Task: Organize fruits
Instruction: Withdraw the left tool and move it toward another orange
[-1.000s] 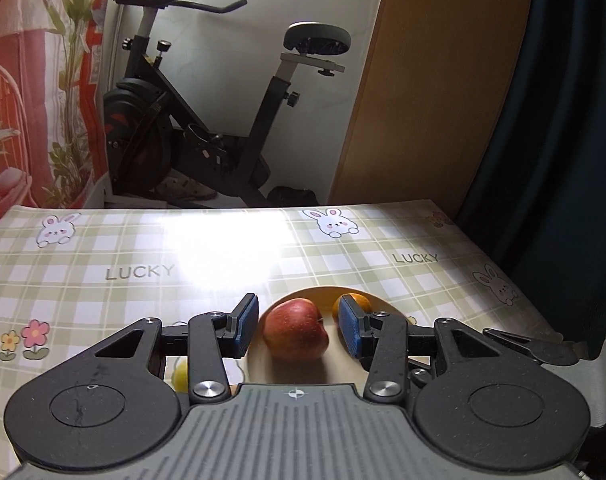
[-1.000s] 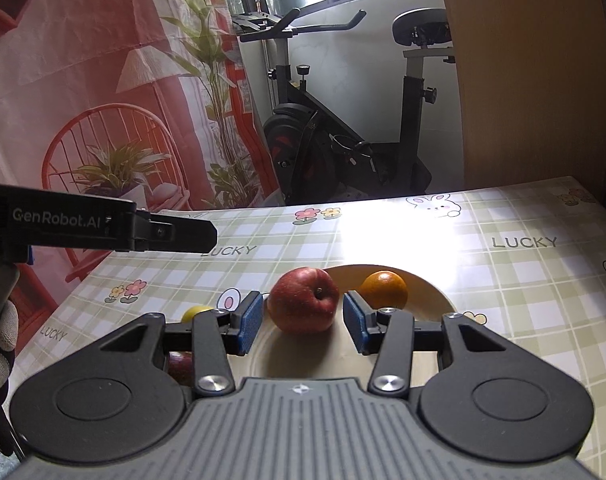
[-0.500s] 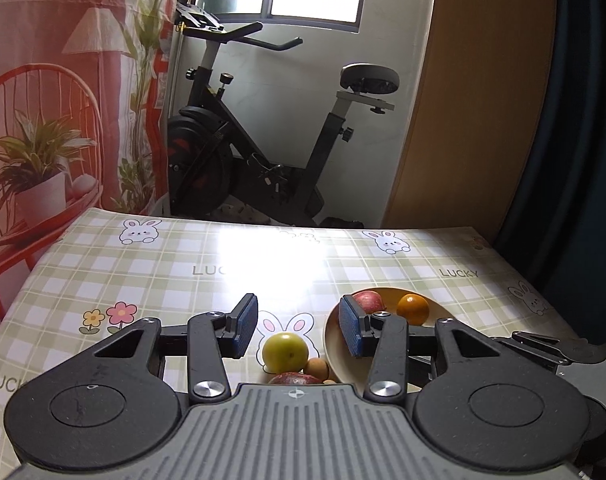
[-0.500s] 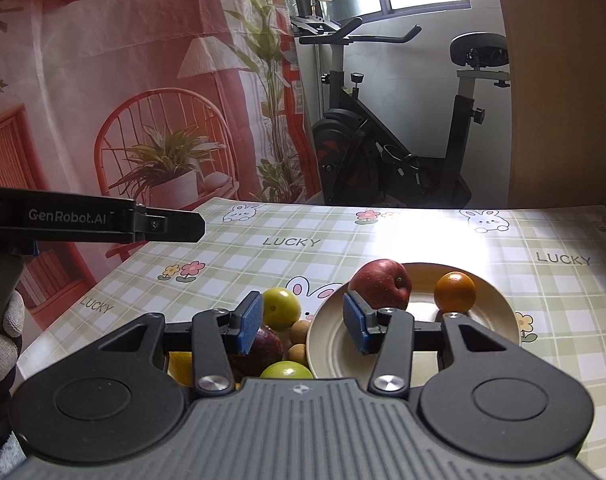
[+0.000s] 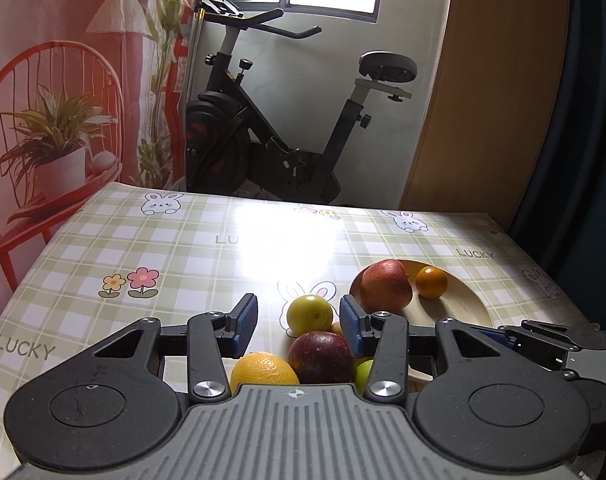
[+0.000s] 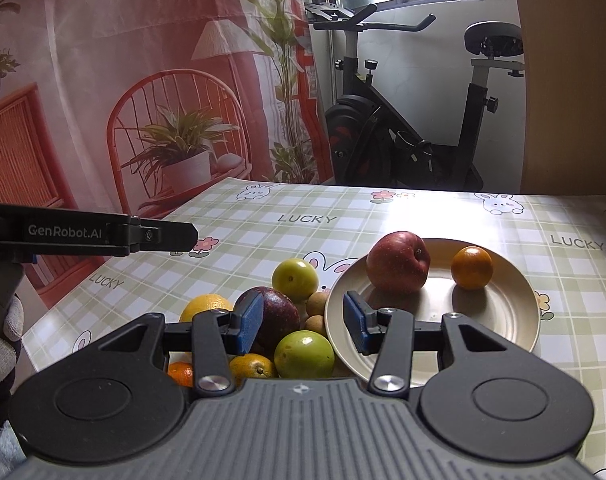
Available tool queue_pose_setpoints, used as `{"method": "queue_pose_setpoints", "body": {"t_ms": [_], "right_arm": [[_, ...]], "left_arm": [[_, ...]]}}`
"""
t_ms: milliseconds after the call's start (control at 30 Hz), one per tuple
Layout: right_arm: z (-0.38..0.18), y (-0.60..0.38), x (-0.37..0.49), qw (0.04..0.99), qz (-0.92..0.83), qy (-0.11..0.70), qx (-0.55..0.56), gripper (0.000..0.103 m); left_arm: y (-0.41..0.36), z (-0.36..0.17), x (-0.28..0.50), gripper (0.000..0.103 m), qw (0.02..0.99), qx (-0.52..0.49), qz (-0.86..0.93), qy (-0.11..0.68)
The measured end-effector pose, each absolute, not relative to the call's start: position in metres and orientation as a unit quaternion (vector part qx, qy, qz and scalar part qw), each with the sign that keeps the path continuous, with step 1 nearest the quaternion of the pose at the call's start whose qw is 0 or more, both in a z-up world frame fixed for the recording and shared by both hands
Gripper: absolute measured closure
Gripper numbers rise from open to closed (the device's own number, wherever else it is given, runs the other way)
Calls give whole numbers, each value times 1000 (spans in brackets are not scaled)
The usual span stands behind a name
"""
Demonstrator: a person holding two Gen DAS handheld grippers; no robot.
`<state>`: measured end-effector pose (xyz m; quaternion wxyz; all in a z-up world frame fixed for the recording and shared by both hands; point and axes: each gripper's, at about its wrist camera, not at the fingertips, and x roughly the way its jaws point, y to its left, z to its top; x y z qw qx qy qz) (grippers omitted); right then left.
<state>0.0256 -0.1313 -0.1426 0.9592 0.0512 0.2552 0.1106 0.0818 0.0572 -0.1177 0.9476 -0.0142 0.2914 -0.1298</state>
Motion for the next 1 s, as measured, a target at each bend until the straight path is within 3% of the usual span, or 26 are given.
{"method": "queue_pose_setpoints", "body": {"t_ms": [1000], "right_arm": [[-175,-118,21,944,155,289,28,55]], "left_arm": [[70,-145,84,56,934,-35,-127,332]]}}
